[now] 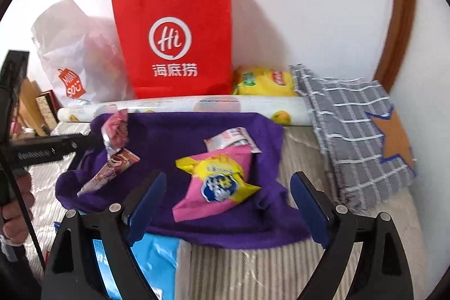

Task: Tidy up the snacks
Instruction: 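Open the left tool releasing the bear-print packet while the right tool drops the chip bag on the towel, then reach down to the bed and grasp the green chicken-print snack bag with the right tool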

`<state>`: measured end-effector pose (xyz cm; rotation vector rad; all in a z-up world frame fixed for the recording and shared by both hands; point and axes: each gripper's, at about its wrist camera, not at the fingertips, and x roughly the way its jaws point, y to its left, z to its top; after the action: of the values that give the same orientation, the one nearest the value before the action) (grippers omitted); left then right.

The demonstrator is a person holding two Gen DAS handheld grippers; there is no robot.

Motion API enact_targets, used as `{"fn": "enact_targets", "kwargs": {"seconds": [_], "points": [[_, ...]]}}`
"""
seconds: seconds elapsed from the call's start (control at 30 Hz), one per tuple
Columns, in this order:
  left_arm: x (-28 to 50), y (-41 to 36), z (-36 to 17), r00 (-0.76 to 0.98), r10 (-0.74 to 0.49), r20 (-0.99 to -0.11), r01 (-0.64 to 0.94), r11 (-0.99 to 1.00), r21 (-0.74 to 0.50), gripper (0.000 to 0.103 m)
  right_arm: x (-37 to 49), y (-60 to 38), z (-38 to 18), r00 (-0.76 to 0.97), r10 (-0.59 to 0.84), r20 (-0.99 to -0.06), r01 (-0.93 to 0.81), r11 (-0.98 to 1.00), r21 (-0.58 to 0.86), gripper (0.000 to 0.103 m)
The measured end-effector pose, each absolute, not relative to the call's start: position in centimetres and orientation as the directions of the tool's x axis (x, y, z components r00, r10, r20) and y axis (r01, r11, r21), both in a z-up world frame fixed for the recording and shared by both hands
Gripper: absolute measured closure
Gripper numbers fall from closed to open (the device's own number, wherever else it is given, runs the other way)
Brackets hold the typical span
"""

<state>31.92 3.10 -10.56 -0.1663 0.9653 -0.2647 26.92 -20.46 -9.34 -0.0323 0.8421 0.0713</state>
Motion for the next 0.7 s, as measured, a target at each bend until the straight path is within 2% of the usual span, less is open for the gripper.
{"fn": "enact_targets", "kwargs": {"seconds": [0.17,0.37,0.53,0.7], "points": [[29.7,3.9,-9.4,0.569,-0.277,-0.774,0.132,0.960,-0.247,0.053,24.2,-21.0,-8.6,0.668,0.071,-0.740,-0.085,0.996,0.019,0.014],[26.2,4.8,-8.2,0.594,-0.244,-0.766,0.134,0.970,-0.205,0.054,20.8,-21.1,-8.8,0.648,0.126,-0.751,-0.072,0.992,0.105,0.015],[23.3,5.4,-7.9,0.602,-0.214,-0.769,0.118,0.977,-0.179,0.054,18.0,-20.2,-10.3,0.594,0.151,-0.791,-0.086,0.989,0.124,0.030],[21.3,6.6,-8.3,0.590,-0.232,-0.773,0.097,0.971,-0.217,0.054,15.7,-19.7,-12.5,0.541,0.169,-0.824,-0.069,0.985,0.157,0.042]]}}
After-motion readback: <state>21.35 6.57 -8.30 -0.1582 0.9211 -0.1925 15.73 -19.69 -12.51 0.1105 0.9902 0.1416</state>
